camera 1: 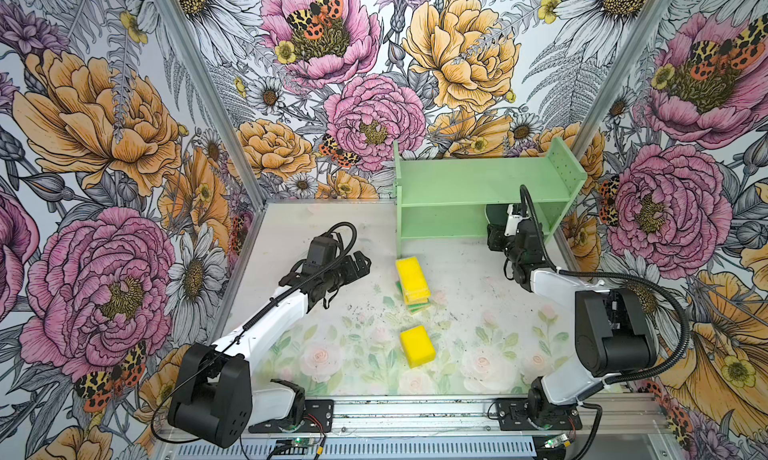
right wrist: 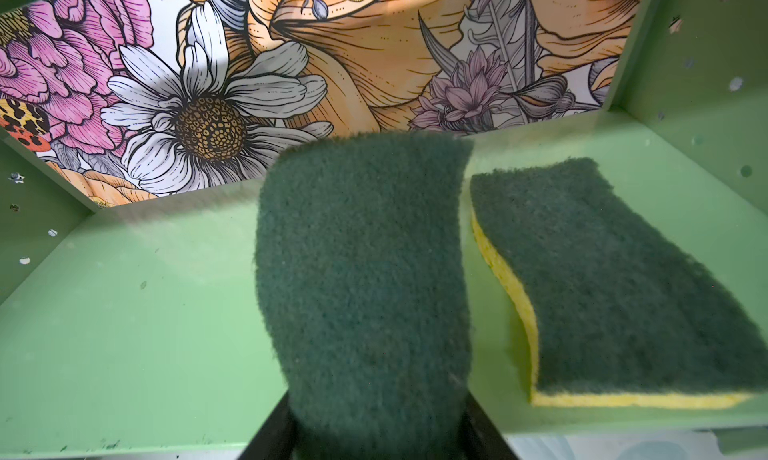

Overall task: Place and organize the cleaning sponges onto the shelf
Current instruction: 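Lower the pad onto the lower tier beside the first pad, open gripper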

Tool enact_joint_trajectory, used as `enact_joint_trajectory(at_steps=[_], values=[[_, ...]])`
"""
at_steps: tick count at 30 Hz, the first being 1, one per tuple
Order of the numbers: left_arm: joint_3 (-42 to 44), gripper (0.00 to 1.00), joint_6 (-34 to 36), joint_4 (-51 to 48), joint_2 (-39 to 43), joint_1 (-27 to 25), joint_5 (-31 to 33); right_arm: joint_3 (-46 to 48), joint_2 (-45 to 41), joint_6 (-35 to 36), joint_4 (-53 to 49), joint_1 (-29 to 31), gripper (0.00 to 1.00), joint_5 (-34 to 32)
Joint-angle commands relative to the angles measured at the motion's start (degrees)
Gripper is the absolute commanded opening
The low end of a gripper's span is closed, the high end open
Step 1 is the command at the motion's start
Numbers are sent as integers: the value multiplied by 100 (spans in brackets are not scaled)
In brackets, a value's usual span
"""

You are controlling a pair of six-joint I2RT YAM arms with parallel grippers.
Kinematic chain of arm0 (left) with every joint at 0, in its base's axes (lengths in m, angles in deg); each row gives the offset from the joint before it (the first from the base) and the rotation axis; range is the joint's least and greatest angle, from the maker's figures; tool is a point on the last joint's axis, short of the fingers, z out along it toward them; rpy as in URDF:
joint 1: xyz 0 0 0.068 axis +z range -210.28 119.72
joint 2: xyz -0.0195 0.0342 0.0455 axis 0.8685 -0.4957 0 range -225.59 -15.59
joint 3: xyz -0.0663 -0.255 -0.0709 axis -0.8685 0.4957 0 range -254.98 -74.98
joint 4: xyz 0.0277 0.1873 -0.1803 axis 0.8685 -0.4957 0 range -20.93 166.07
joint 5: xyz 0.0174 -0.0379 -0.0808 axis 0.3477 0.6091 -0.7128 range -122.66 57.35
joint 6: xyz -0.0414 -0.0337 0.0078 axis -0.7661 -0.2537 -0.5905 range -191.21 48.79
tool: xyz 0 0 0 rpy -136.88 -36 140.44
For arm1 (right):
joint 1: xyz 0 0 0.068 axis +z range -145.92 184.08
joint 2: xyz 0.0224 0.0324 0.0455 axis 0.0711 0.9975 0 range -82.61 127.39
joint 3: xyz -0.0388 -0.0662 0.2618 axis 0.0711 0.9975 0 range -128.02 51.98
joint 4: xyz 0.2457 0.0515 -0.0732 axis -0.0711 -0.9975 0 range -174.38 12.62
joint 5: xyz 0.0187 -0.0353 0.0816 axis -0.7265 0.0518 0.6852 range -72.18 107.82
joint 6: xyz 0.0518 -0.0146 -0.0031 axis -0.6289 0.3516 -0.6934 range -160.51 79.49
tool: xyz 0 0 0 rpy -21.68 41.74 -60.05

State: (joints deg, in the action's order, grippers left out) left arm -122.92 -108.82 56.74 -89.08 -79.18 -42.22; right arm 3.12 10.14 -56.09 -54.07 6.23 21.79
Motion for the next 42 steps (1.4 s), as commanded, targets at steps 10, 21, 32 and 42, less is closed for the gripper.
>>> enact_joint_trajectory(at_steps=[10,21,32,42], values=[[81,99,-10,52,142,-36,3,-381,433,-152,500,-48,50,0],[72,99,-6,52,158,-44,-11,-601,495,-298,253,-111,50,8],[153,99,-10,52,247,-40,16,-505,445,-363,319,-145,50,9],[221,99,42,35,492,-36,24,-511,498,-629,380,-154,49,112]])
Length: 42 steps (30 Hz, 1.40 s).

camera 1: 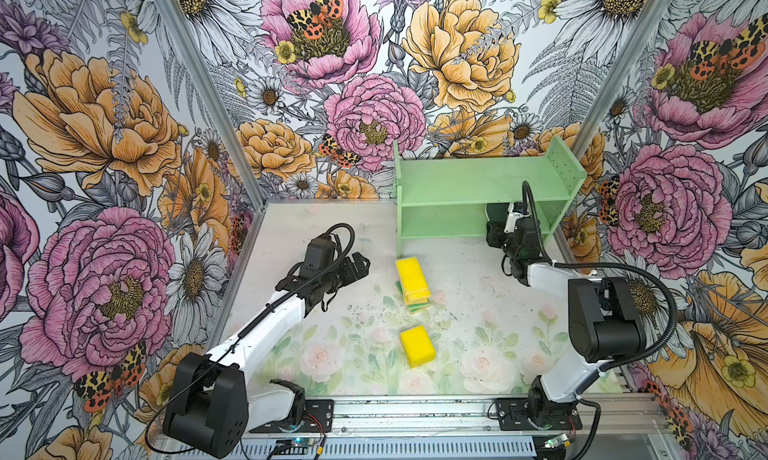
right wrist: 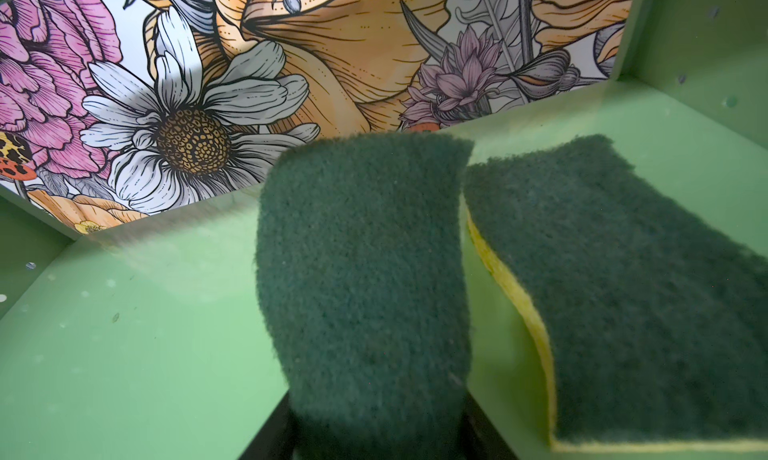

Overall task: Place and organize the cleaning sponges onto the shelf
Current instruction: 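Lower the pad onto the lower tier beside the first pad, open gripper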

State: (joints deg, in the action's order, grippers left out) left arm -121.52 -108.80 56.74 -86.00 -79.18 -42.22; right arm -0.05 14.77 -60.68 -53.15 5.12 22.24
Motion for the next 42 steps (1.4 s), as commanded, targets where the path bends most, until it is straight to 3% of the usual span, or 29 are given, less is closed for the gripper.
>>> enact_joint_trajectory(at_steps=[1,11,23,42], values=[[90,99,53,30,228,-33,39,-202,53,-200,284,-47,49,75],[89,99,233,-1,511,-37,69,-499,311,-575,202,-42,48,267],[123,99,454,18,564,-28,-57,-277,106,-370,182,-16,48,41],[315,99,455,333,485,-70,-155,106,305,-110,1220,-41,48,100]])
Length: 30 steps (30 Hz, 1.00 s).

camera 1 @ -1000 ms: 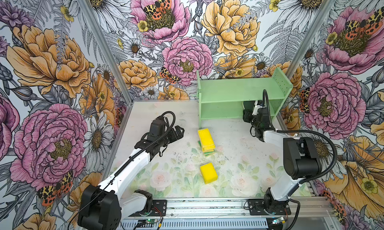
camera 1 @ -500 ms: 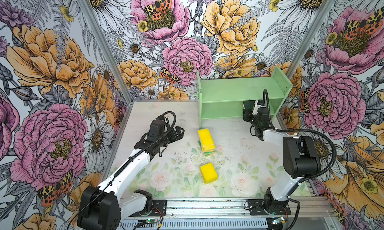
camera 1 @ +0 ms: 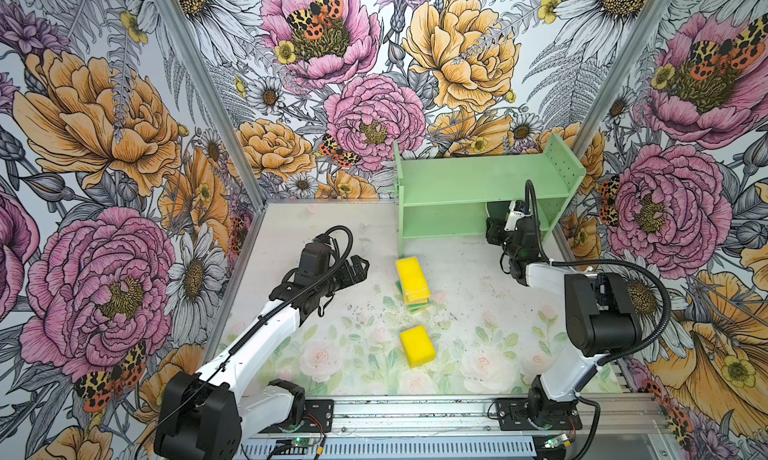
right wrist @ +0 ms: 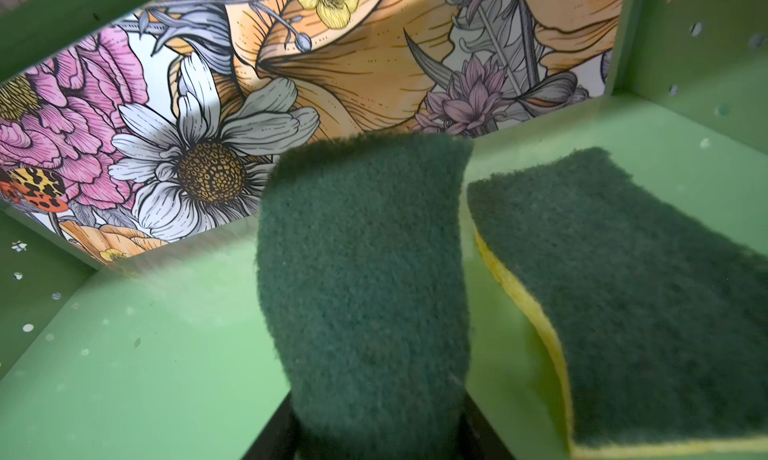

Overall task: Place and organize the cleaning sponges onto the shelf
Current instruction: 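Lower the pad onto the lower tier beside the first pad, open gripper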

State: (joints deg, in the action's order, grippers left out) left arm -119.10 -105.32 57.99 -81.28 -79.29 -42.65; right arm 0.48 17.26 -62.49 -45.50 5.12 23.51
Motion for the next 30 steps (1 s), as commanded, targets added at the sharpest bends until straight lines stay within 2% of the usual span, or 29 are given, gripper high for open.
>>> enact_joint_trajectory(at_steps=[1,24,30], values=[[72,99,117,230,-3,-73,-98,53,57,70,472,-42,48,-24],[-88,99,172,525,-376,-60,-431,-236,199,110,187,-71,48,-156],[-101,99,195,556,-392,-68,-461,-140,203,47,416,-76,48,-252]])
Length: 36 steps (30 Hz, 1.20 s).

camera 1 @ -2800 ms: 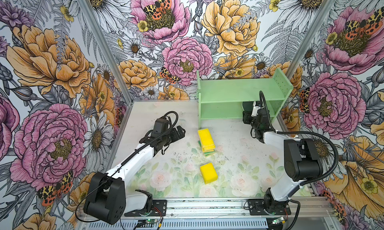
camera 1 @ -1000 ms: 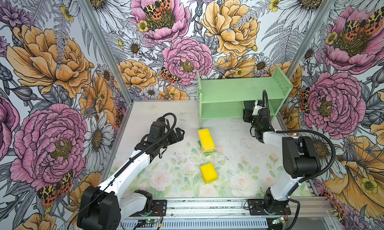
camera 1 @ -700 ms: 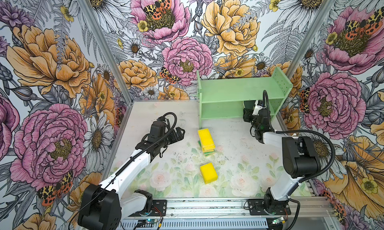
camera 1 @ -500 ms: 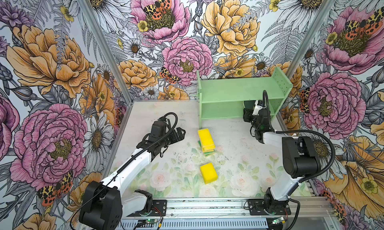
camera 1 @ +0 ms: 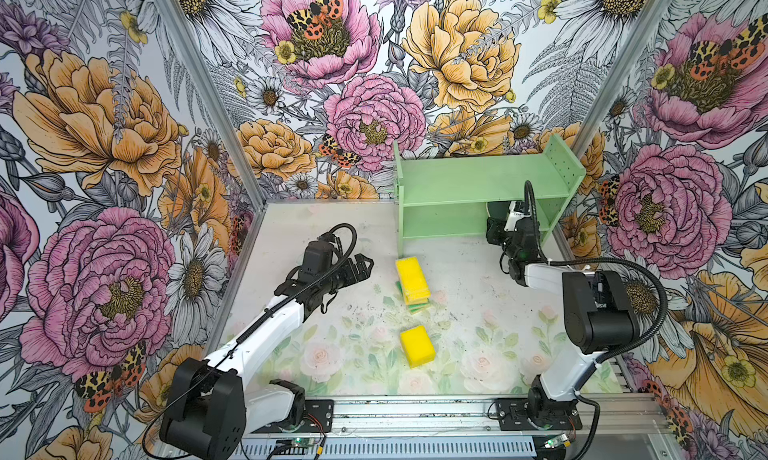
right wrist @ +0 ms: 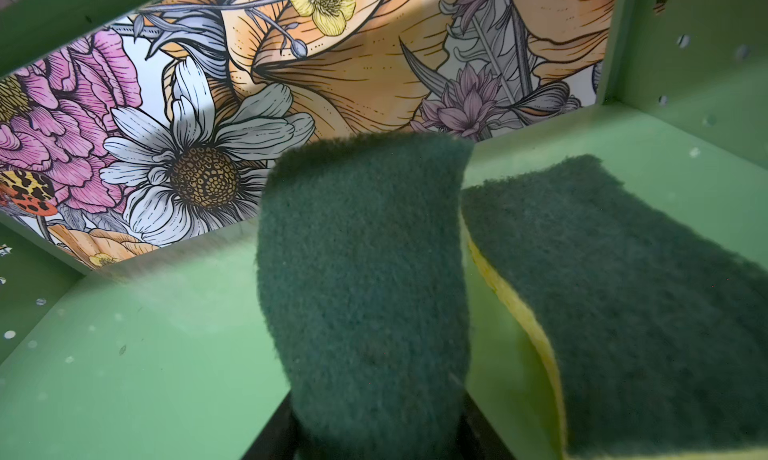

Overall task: Place and organize the cleaning sponges onto the shelf
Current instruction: 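Lower the pad onto the lower tier beside the first pad, open gripper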

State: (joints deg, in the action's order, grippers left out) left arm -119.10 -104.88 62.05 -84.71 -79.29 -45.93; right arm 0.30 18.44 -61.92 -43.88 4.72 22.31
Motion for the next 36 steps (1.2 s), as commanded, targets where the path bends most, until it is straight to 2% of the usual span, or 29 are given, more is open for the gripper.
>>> enact_joint_trajectory(at_steps=[1,20,36], values=[[-102,99,152,154,-56,-56,-145,-110,98,-30,288,-32,48,-139],[-71,99,168,189,-31,-60,-211,-160,204,-113,421,-30,51,-299],[-71,99,194,163,-5,-40,-193,-182,168,-135,320,-38,66,-294]])
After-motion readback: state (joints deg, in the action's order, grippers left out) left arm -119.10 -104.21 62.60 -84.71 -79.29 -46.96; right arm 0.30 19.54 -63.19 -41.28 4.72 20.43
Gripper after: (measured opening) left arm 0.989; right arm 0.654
